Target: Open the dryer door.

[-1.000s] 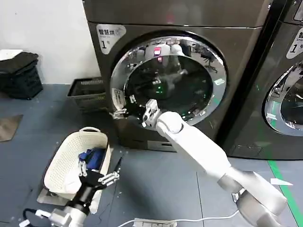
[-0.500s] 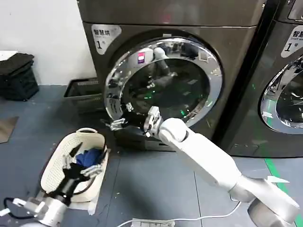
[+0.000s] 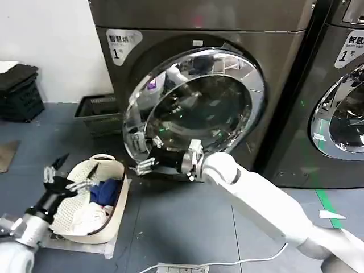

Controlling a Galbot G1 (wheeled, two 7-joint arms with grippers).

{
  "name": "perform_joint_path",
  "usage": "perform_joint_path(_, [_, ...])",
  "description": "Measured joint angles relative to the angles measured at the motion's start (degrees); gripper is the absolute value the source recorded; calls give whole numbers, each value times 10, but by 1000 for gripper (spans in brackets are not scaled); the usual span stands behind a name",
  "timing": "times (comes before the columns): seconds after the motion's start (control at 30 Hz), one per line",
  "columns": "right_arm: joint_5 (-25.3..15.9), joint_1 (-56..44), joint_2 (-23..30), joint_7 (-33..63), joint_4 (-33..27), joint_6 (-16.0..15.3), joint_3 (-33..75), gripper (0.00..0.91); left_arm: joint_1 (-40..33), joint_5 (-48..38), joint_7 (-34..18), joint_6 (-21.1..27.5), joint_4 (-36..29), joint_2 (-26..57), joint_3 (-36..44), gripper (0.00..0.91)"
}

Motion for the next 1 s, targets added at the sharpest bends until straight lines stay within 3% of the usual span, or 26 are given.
perform_joint_path(0.33, [2,-66,-62,-31,82,3,55,907,-61,9,28,-18,51,66,63,907])
perform_joint_path(0.77, [2,-218,-142,-58,190,21,194,907,-209,-3,60,-27,117,159,246,907])
perform_joint_path(1.0, [-34,-347,-169,-40,236,29,315,907,-292,-4,77,-31,136,177,340,907])
